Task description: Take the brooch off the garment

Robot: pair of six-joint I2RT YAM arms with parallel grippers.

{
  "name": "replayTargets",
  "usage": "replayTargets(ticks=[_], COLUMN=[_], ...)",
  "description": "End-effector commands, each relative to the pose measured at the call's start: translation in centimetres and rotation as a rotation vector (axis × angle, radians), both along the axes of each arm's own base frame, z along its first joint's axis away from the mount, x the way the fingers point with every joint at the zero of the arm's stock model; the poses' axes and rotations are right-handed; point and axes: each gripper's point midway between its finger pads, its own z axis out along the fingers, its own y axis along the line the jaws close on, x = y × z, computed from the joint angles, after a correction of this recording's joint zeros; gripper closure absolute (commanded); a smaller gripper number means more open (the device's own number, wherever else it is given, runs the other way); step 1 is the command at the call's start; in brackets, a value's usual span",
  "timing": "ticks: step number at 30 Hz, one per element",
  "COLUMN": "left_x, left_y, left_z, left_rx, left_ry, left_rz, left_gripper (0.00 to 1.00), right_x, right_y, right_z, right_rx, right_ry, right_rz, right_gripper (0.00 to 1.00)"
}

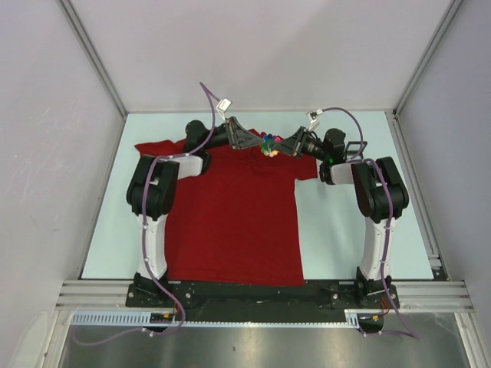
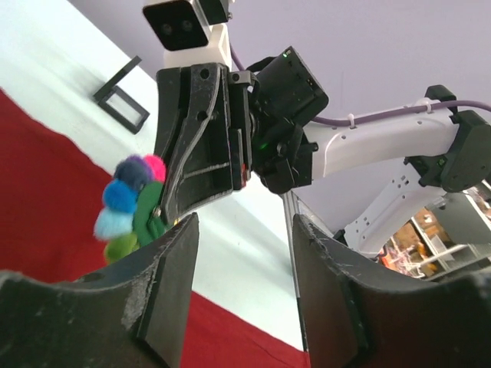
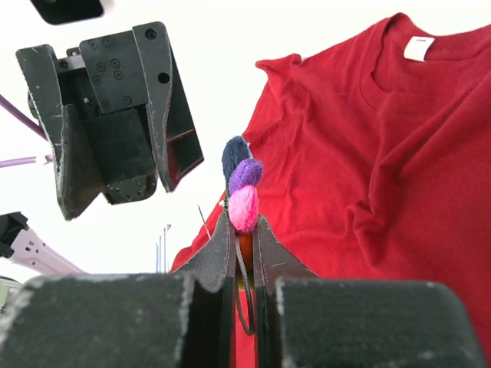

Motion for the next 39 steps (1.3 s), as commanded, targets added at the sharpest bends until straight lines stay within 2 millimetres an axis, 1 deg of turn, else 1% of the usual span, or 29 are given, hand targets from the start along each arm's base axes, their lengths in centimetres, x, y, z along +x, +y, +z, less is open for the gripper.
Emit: replayTargets(ticks=[1, 2, 4, 6, 8, 9, 10, 12, 16, 17, 19, 20, 21, 25, 27, 31, 39], left_x=[0.2, 0.2, 0.0, 0.1, 0.2, 0.4, 0.6, 0.5, 0.0, 0.0, -0.1, 0.0, 0.0, 0.0, 0.0, -0.1, 0.1], left_y=[2.6, 2.7, 3.0, 2.9, 2.7, 2.5, 2.2, 1.6, -0.1, -0.4, -1.1, -1.3, -1.5, -1.5, -1.6, -1.7, -1.8], left_z=[2.5, 1.7, 0.8, -0.6, -1.4, -1.4, -2.1, -2.2, -2.2, -2.5, -2.3, -2.8, -2.6, -2.6, -2.5, -2.3, -2.5], left_rx=[0.034, 0.058, 0.090, 0.114, 0.121, 0.121, 0.126, 0.120, 0.093, 0.091, 0.078, 0.079, 0.072, 0.064, 0.060, 0.053, 0.052], left_ry=[-0.170, -0.144, -0.162, -0.123, -0.106, -0.105, -0.089, -0.096, -0.101, -0.093, -0.086, -0.073, -0.068, -0.065, -0.065, -0.065, -0.052], left_rz=[0.077, 0.075, 0.089, 0.089, 0.080, 0.080, 0.082, 0.082, 0.064, 0.058, 0.048, 0.042, 0.036, 0.039, 0.038, 0.027, 0.024], left_gripper=[0.28, 0.23, 0.24, 0.25, 0.26, 0.26, 0.25, 0.25, 0.23, 0.24, 0.28, 0.29, 0.30, 0.40, 0.40, 0.46, 0.55], right_x=[-0.3, -0.3, -0.3, -0.2, -0.3, -0.3, -0.3, -0.4, -0.4, -0.4, -0.4, -0.4, -0.4, -0.5, -0.5, -0.5, -0.7], right_y=[0.1, 0.1, 0.0, -0.2, -0.1, -0.2, -0.2, -0.1, -0.1, 0.0, 0.0, 0.1, 0.1, 0.2, 0.4, 0.7, 1.0], right_z=[3.1, 3.2, 3.1, 3.2, 3.1, 3.2, 3.3, 3.3, 3.4, 3.4, 3.4, 3.4, 3.4, 3.4, 3.4, 3.2, 3.4], right_rx=[0.042, 0.044, 0.042, 0.043, 0.046, 0.048, 0.050, 0.051, 0.052, 0.053, 0.053, 0.054, 0.053, 0.052, 0.049, 0.041, 0.036], right_ry=[-0.095, -0.095, -0.097, -0.097, -0.096, -0.097, -0.100, -0.100, -0.104, -0.103, -0.104, -0.103, -0.102, -0.101, -0.105, -0.104, -0.114], right_rz=[0.018, 0.018, 0.018, 0.018, 0.022, 0.022, 0.024, 0.026, 0.027, 0.027, 0.027, 0.027, 0.027, 0.030, 0.033, 0.038, 0.050], right_gripper=[1.00, 1.00, 1.00, 1.00, 1.00, 1.00, 1.00, 1.00, 1.00, 1.00, 1.00, 1.00, 1.00, 1.00, 1.00, 1.00, 1.00])
